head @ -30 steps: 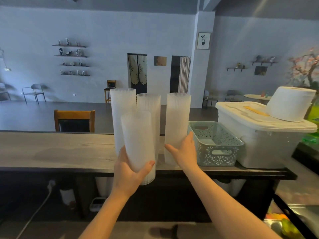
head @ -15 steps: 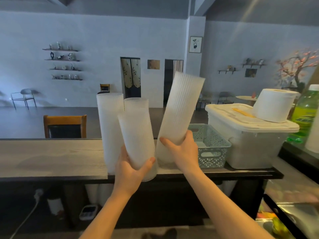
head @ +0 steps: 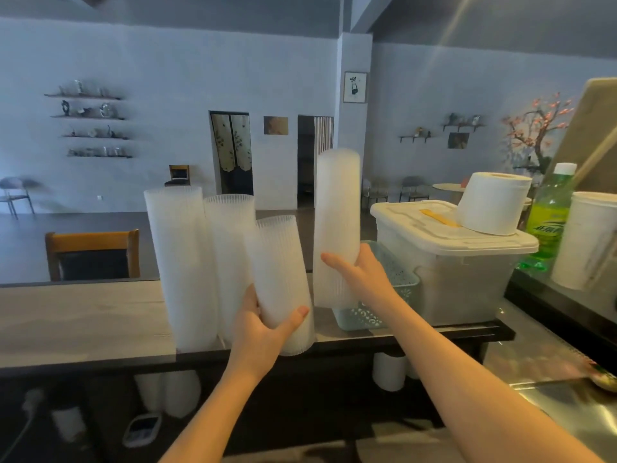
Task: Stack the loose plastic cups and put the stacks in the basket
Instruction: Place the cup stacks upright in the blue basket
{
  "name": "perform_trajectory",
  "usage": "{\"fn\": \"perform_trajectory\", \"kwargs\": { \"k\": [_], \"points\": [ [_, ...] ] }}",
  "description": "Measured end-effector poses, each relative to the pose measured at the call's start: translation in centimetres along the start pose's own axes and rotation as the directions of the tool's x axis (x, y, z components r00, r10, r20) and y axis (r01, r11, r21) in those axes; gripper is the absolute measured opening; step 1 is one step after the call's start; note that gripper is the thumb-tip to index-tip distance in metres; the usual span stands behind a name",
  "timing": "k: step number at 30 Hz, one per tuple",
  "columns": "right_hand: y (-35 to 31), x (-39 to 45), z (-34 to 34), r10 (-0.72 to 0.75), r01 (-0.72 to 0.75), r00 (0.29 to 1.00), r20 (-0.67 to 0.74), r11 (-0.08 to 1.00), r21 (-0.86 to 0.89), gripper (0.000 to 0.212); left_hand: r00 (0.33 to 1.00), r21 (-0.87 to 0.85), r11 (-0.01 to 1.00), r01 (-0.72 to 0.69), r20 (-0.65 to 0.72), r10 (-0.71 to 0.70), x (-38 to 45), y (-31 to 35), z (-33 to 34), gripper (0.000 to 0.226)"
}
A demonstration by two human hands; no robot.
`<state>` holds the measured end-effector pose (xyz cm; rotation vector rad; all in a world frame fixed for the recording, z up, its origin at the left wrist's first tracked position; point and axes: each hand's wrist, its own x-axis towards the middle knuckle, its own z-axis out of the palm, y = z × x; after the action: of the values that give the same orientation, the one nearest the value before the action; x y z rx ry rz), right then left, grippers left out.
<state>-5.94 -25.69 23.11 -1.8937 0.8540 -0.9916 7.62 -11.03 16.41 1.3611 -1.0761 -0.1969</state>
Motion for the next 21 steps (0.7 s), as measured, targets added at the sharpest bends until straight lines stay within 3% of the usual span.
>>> {"fn": "perform_trajectory", "kwargs": {
  "k": [3, 8, 14, 21],
  "points": [
    [-0.3, 0.3, 0.0, 0.025, -0.014, 0.997, 0.074, 0.99, -0.143, 0.099, 1.0, -0.014, 1.0, 0.026, -0.001, -0.026, -0.1, -0.3, -0.3, 0.064],
    [-0.4, 0.1, 0.4, 0.005, 0.023, 0.994, 0.106, 0.964, -0.266, 0.096, 0.999, -0.015, 0.999, 0.05, -0.011, -0.05, -0.1, -0.8, -1.1, 0.068],
    [0.8, -0.5, -0.9, -0.046, 0.074, 0.991, 0.122, 0.968, -0.239, 0.059, 0.998, 0.023, 0.998, 0.052, -0.028, -0.052, 0.0, -0.7, -1.5, 0.077],
    [1.6, -2.6, -4.4, -0.074, 0.101, 0.978, 0.194, 0.986, -0.131, 0.065, 0.998, 0.04, 0.998, 0.05, -0.05, -0.048, 0.4, -0.8, -2.0, 0.078]
  ]
}}
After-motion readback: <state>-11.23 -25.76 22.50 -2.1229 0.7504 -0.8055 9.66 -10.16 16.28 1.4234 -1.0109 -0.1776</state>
